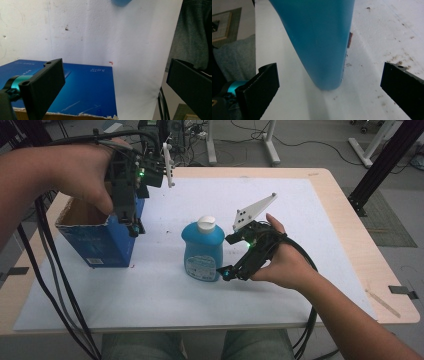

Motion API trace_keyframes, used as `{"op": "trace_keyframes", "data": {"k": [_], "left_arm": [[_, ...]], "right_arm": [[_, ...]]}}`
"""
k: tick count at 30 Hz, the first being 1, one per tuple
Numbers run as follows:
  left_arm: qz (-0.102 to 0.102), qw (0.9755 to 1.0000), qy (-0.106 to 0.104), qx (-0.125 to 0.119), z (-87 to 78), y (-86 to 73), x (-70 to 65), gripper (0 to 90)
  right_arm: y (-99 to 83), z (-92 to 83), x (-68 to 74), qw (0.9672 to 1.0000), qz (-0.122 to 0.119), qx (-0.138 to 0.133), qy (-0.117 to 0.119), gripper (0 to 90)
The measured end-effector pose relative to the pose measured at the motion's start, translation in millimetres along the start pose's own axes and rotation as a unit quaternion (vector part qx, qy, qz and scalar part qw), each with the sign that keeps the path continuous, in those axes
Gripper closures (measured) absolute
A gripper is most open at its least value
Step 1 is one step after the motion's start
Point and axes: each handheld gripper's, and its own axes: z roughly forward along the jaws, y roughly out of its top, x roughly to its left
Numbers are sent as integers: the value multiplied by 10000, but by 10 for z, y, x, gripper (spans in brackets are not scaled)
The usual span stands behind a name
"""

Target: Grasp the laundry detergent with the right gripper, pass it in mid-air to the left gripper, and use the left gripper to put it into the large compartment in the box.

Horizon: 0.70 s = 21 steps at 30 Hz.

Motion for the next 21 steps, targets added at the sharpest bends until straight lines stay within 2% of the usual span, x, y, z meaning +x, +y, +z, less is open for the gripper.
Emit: {"op": "trace_keyframes", "data": {"k": [21], "left_arm": [[25,10000,-9,-18,4,11,-3,17]], "right_arm": [[-13,282,35,9992,84,-382,44,9]]}}
